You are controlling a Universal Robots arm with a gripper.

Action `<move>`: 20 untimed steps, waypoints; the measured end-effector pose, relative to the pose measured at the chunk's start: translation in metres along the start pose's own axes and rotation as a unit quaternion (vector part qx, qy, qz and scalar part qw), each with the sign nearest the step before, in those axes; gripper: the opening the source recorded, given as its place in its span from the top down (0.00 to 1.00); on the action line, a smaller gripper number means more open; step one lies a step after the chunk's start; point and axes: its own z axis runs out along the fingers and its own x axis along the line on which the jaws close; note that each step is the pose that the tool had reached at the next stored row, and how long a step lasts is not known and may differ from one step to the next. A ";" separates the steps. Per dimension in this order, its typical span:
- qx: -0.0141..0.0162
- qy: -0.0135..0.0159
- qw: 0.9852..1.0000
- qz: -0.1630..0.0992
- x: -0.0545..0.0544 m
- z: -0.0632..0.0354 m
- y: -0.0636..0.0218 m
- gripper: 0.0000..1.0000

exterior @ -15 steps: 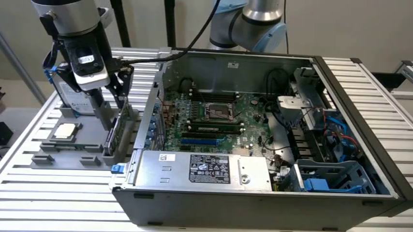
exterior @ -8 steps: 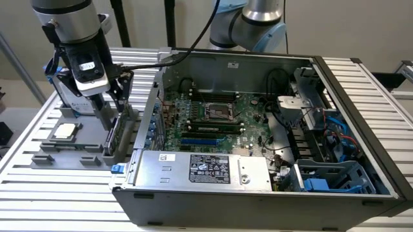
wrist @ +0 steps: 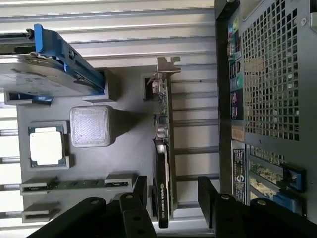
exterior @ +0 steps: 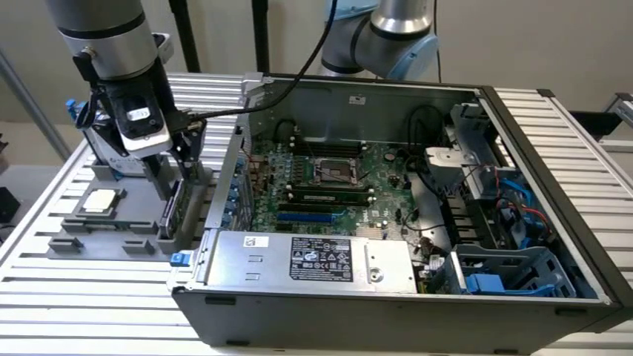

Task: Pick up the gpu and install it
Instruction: 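Pick up the gpu and move the gpu toward the slot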

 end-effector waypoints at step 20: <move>0.000 0.001 1.000 -0.016 0.007 0.0366 0.0101 0.00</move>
